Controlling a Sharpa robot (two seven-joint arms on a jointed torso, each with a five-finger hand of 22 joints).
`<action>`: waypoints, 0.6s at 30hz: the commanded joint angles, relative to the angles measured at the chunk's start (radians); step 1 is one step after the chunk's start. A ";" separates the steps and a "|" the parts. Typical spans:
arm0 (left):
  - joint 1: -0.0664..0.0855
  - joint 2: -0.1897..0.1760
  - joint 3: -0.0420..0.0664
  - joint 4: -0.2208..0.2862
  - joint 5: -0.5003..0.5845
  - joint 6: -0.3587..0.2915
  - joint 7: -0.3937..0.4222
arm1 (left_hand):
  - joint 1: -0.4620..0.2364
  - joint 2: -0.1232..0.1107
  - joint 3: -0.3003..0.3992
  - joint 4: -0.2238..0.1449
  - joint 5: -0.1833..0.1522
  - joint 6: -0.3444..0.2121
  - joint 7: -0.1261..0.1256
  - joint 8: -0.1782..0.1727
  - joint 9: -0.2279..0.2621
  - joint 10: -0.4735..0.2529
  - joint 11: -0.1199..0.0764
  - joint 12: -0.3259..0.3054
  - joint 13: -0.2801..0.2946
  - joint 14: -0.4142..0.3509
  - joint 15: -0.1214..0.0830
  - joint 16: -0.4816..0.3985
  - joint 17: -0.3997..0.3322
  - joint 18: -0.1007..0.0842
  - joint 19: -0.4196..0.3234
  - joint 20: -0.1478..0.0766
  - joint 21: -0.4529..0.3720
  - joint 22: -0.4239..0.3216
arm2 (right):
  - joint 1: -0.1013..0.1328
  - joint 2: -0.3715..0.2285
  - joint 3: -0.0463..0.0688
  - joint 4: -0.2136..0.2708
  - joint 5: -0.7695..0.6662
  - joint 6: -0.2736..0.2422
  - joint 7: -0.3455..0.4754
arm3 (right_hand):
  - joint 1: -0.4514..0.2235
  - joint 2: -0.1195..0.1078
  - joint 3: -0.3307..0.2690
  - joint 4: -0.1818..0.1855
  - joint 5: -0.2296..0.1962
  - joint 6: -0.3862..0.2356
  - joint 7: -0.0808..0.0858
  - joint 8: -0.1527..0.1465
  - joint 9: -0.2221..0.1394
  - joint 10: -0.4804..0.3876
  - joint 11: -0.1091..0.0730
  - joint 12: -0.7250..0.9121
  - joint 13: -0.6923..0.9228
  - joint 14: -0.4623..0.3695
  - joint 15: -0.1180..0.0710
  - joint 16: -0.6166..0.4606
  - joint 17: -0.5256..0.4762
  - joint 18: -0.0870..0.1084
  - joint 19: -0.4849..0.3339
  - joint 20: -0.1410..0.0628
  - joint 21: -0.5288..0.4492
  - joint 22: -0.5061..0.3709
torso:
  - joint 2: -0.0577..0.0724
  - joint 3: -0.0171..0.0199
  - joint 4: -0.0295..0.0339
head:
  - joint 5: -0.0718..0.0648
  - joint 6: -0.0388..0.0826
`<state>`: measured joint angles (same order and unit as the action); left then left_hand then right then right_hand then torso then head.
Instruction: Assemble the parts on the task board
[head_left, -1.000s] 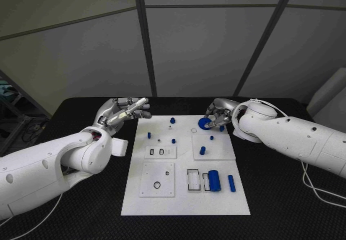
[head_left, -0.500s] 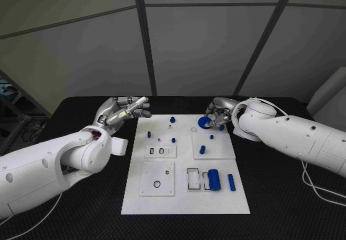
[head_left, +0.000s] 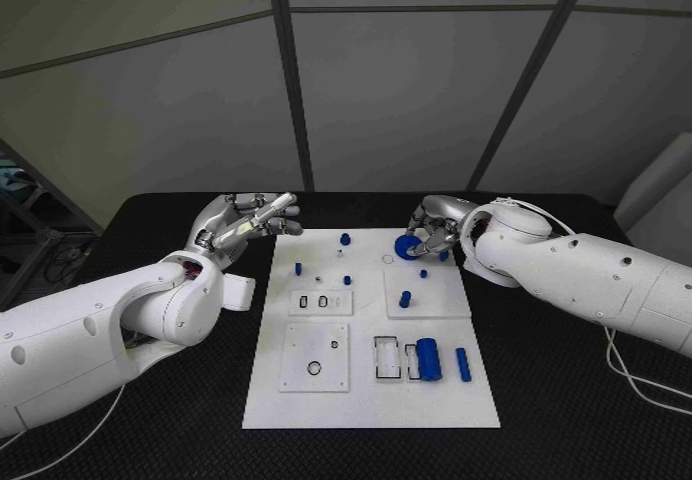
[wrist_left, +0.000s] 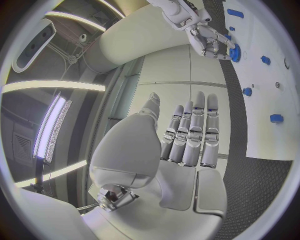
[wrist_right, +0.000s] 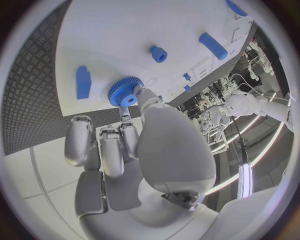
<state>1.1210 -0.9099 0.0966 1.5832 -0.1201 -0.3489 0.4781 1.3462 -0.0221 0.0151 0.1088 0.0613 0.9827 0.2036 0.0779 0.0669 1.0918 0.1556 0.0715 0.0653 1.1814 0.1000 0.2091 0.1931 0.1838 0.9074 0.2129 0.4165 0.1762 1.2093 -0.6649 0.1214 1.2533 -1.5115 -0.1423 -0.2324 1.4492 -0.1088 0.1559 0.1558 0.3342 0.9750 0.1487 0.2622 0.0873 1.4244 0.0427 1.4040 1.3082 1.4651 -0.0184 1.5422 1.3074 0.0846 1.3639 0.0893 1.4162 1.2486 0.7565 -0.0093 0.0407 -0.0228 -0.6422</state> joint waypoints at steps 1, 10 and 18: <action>0.001 -0.001 0.001 0.003 -0.006 0.012 0.004 | 0.002 0.010 -0.003 -0.006 -0.006 0.004 0.003 -0.005 0.000 -0.006 -0.003 -0.001 0.000 -0.007 -0.001 -0.004 0.001 -0.002 -0.009 0.000 -0.005 -0.001 | 0.003 -0.003 0.001 0.031 -0.072 -0.119 0.029 | 0.008 0.013 0.012 -0.003 0.006 0.042 -0.027 0.006 0.013 0.015 -0.003 0.015 0.064 0.092 -0.008 0.004 0.195 -0.018 0.011 -0.002 0.009 0.009 | -0.001 -0.0008 0.0010 | 0.001 0.002; 0.001 -0.001 0.001 0.005 -0.006 0.010 0.004 | 0.008 0.019 0.003 -0.011 -0.005 0.005 0.002 -0.007 -0.001 -0.006 -0.003 -0.002 -0.001 -0.007 -0.002 -0.006 0.003 -0.001 -0.010 0.000 -0.005 -0.002 | 0.003 0.013 0.002 0.110 -0.121 -0.182 0.037 | 0.005 0.008 0.025 -0.007 0.008 0.040 -0.027 -0.004 0.011 0.017 -0.003 0.018 0.070 0.092 -0.010 0.004 0.195 -0.019 0.016 -0.005 0.013 0.017 | 0.000 -0.0005 0.0016 | 0.005 0.006; 0.001 0.000 0.001 0.006 -0.006 0.011 0.004 | 0.009 0.020 0.003 -0.011 -0.005 0.005 0.002 -0.007 -0.001 -0.006 -0.003 -0.002 -0.001 -0.007 -0.002 -0.006 0.003 -0.001 -0.010 0.000 -0.005 -0.002 | 0.003 0.081 0.002 0.100 -0.172 -0.189 0.039 | 0.005 0.005 0.034 -0.011 0.010 0.040 -0.026 -0.009 0.010 0.015 -0.003 0.017 0.069 0.092 -0.010 0.005 0.196 -0.020 0.018 -0.005 0.015 0.021 | 0.000 -0.0020 0.0030 | 0.011 0.005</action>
<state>1.1210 -0.9107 0.0967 1.5865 -0.1201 -0.3488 0.4779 1.3555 -0.0129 0.0193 0.1047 0.0613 0.9827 0.2036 0.0744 0.0669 1.0918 0.1556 0.0715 0.0653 1.1814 0.1000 0.2091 0.1951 0.1837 0.9074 0.2129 0.4165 0.1754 1.2105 -0.5901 0.1226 1.3570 -1.6312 -0.2981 -0.2049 1.4567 -0.1088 0.1831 0.1453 0.3387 0.9785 0.1493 0.2552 0.0859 1.4348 0.0394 1.4161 1.3080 1.4686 -0.0219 1.5428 1.3073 0.0850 1.3746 0.0858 1.4277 1.2684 0.7563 -0.0106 0.0430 -0.0128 -0.6363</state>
